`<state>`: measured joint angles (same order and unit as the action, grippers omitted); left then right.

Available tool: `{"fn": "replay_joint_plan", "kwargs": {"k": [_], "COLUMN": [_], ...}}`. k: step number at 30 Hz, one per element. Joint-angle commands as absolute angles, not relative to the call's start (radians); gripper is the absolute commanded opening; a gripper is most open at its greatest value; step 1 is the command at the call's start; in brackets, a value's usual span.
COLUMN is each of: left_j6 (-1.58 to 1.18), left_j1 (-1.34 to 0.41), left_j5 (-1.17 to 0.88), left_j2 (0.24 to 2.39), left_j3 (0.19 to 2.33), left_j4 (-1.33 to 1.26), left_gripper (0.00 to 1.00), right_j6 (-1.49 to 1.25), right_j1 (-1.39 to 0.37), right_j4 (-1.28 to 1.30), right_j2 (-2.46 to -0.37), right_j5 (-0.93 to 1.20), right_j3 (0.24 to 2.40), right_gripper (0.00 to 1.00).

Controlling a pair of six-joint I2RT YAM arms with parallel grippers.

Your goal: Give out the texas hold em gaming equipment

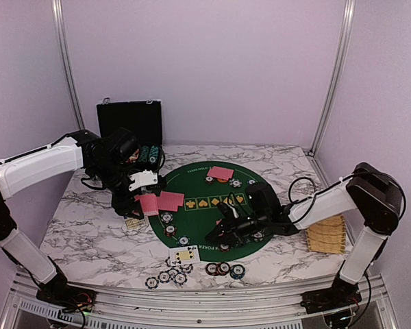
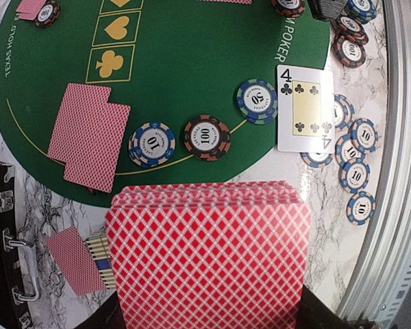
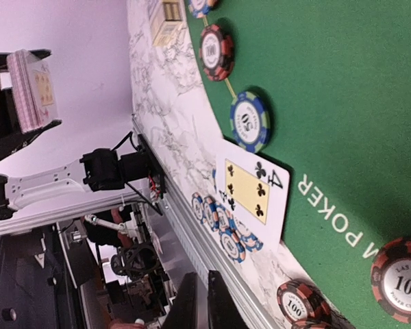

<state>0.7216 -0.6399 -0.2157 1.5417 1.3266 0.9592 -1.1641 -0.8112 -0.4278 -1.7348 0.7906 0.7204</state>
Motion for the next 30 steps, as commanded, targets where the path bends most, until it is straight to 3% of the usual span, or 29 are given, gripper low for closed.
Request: {"fn": "replay_joint_plan", "kwargs": {"k": [1,5,8,23,30], "left_j6": [0.726,0.724,0.724,0.727,0.729], "left_j1": [-0.638,-0.638,-0.638,-0.638,-0.638], "left_j5": [-0.222,-0.228,-0.225,-0.222,-0.216], "left_j2": [1.515,1.520,1.516,1.510,1.506], "left_j3": [1.343,1.345,1.344,1.348,1.341], "left_j4": [0.991,0.991,0.991,0.992,0.992], "left_gripper": [0.00,0.00,0.00,0.00,0.00], "right_j6": [-1.043,-1.034,-1.030,-1.045,-1.132], "right_j1": [-0.830,-0.844,-0.860,-0.914,-0.926], "right_j4": [-0.234,-0.223,-0.223,-0.200,-0.321], "right_j2": [-1.753,-1.812,-1.864,-1.955,-1.992], "right_j5": [0.766,0.762,0.773,0.797,0.816], "right_j3": [0.808,0.833,0.858,0.896,0.879], "right_gripper": [0.20,0.37,0.41,0.42,0.39]}}
